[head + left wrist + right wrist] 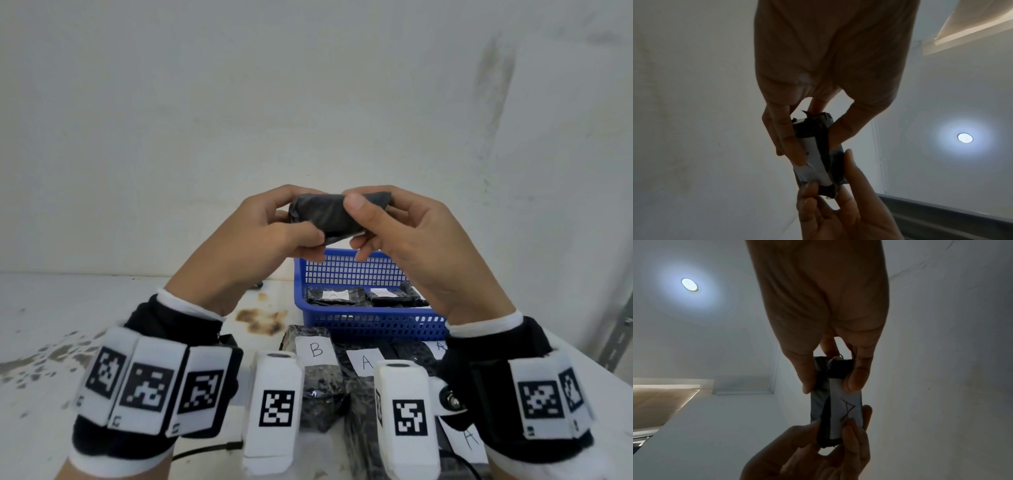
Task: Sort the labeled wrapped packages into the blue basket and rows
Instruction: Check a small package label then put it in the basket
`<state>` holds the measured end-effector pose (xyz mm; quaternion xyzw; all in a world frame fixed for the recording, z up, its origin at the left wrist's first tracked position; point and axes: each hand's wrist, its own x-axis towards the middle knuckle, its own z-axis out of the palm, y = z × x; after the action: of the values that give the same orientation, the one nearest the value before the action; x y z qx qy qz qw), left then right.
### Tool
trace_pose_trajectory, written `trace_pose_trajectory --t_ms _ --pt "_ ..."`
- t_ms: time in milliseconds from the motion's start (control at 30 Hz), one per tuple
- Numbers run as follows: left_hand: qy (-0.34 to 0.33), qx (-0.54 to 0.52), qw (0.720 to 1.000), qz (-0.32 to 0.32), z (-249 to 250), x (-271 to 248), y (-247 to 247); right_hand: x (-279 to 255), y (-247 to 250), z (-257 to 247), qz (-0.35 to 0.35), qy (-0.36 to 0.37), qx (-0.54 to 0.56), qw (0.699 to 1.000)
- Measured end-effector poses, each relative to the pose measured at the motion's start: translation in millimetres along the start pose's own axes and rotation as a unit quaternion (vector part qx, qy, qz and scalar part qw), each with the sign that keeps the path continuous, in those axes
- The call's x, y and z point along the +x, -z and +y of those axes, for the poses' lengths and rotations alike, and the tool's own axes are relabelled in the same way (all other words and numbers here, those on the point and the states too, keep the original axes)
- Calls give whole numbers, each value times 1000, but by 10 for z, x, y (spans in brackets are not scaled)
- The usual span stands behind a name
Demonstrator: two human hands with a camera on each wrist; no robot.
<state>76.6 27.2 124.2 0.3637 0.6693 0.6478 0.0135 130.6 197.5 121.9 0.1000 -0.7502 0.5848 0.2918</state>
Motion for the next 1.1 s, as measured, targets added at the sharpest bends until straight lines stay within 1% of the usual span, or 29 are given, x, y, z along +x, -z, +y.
trace_pose_trajectory --t_ms 167,233,367,600,667,733,833,933,1033,1100 --pt "8 -31 999 -11 1 18 -3 11 -23 -3 16 -7 5 1000" --pt "6 -43 999 -3 17 16 -25 9 -6 -6 15 -10 8 1000" --pt "-9 -19 999 30 -20 25 -40 -3 21 -6 0 4 6 1000" --pt "-18 17 1000 13 -23 -6 31 -33 33 -32 -8 17 -23 1000" --pt "-31 26 999 14 -12 -15 30 -42 27 -45 -6 17 -27 999" --pt "-34 9 999 12 11 -23 6 -40 34 -41 -7 12 -24 1000" --pt "-26 -51 998 7 36 -31 -24 -42 44 -36 -29 20 9 999" --pt "-28 -61 998 12 31 -18 -5 -44 70 -40 -35 37 23 998" --pt "-4 -70 997 13 12 4 7 -43 77 -52 -33 31 17 999" --pt "0 -73 997 14 4 11 9 -36 57 -55 -33 23 13 999"
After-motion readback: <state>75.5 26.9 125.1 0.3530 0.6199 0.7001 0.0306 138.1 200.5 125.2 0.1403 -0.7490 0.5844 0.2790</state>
